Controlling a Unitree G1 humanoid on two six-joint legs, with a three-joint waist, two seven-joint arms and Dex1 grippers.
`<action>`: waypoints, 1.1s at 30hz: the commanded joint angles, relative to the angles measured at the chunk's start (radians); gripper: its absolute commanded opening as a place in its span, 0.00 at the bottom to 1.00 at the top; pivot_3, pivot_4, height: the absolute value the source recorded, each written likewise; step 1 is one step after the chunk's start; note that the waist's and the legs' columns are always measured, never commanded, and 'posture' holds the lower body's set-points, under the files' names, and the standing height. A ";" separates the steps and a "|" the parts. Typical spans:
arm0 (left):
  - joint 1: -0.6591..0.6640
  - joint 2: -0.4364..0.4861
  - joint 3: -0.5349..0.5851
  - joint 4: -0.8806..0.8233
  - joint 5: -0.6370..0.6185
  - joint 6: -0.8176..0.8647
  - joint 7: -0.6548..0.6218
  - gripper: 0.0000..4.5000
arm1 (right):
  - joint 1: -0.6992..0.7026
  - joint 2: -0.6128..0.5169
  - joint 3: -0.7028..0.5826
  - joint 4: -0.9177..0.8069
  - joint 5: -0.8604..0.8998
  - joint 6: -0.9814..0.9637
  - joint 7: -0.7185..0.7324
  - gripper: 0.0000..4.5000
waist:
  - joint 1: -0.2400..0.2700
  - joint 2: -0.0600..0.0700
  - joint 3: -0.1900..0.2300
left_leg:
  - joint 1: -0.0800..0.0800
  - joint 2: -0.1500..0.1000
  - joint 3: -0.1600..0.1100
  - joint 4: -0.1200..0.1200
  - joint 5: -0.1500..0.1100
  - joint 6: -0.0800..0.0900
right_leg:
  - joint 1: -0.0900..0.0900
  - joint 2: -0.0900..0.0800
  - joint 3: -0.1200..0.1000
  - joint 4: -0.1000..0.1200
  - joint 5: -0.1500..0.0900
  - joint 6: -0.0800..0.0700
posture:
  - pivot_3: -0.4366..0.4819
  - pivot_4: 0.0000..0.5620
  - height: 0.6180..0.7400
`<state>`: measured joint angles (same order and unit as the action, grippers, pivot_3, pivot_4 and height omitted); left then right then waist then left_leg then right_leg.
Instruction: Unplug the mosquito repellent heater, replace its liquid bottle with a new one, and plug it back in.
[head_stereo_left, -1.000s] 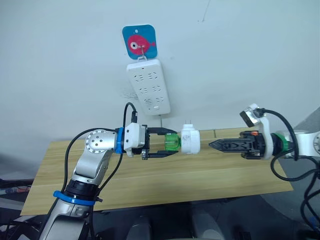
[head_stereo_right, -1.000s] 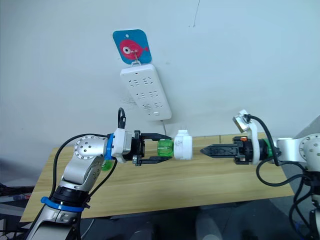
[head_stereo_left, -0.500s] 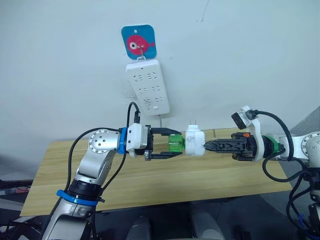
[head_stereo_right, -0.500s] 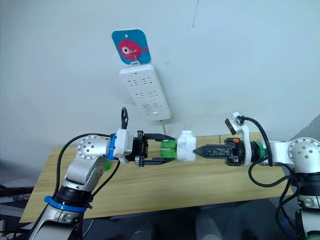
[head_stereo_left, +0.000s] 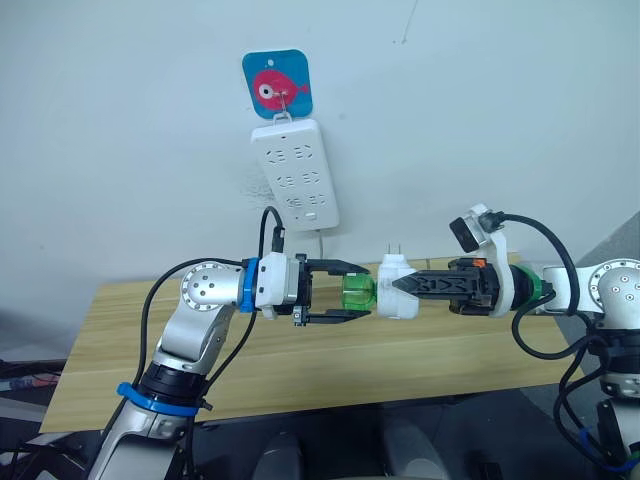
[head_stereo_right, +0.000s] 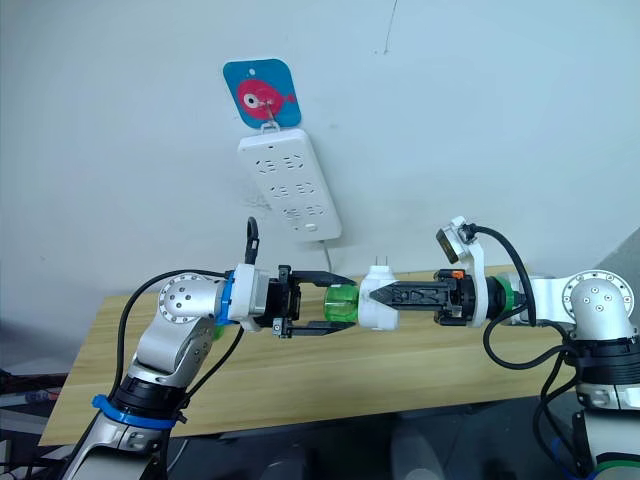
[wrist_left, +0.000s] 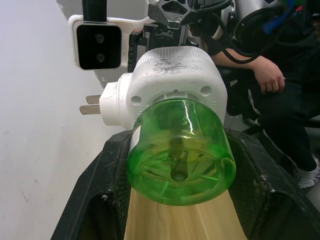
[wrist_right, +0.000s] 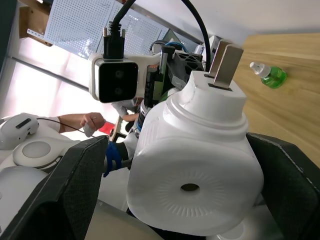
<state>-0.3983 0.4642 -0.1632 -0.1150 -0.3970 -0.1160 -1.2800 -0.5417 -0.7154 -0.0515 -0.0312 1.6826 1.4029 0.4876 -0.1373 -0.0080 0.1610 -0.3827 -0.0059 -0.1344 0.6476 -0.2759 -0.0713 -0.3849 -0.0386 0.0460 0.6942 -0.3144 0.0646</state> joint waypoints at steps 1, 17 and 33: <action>-0.004 -0.008 -0.005 -0.024 -0.008 -0.021 0.004 0.51 | -0.018 0.003 0.004 -0.025 0.057 0.005 0.001 0.86 | 0.000 0.000 0.000 | 0.000 0.000 0.000 0.000 0.000 0.000 | 0.000 0.000 0.000 0.000 0.000 0.000 | 0.35 0.20 0.95; -0.130 0.109 -0.017 -0.054 -0.235 0.789 0.143 0.51 | 0.003 0.005 0.005 -0.057 0.039 -0.012 -0.013 0.67 | 0.000 0.000 0.000 | 0.000 0.000 -0.001 0.001 0.000 0.000 | 0.000 0.000 0.000 0.001 0.000 0.000 | 0.36 0.20 0.95; -0.056 0.160 -0.020 -0.056 -0.046 0.379 0.032 1.00 | 0.031 -0.020 -0.012 -0.057 0.058 -0.038 -0.031 0.67 | 0.006 0.000 0.000 | 0.000 0.000 0.000 0.001 0.000 0.000 | 0.000 0.000 0.000 0.000 0.000 0.000 | 0.34 0.21 0.95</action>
<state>-0.4698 0.6305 -0.1953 -0.1750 -0.4926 0.4060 -1.2309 -0.5101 -0.7278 -0.0363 -0.0647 1.7025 1.3710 0.4487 -0.1317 -0.0080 0.1610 -0.3829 -0.0058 -0.1339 0.6481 -0.2759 -0.0714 -0.3854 -0.0384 0.0466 0.6941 -0.3146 0.0646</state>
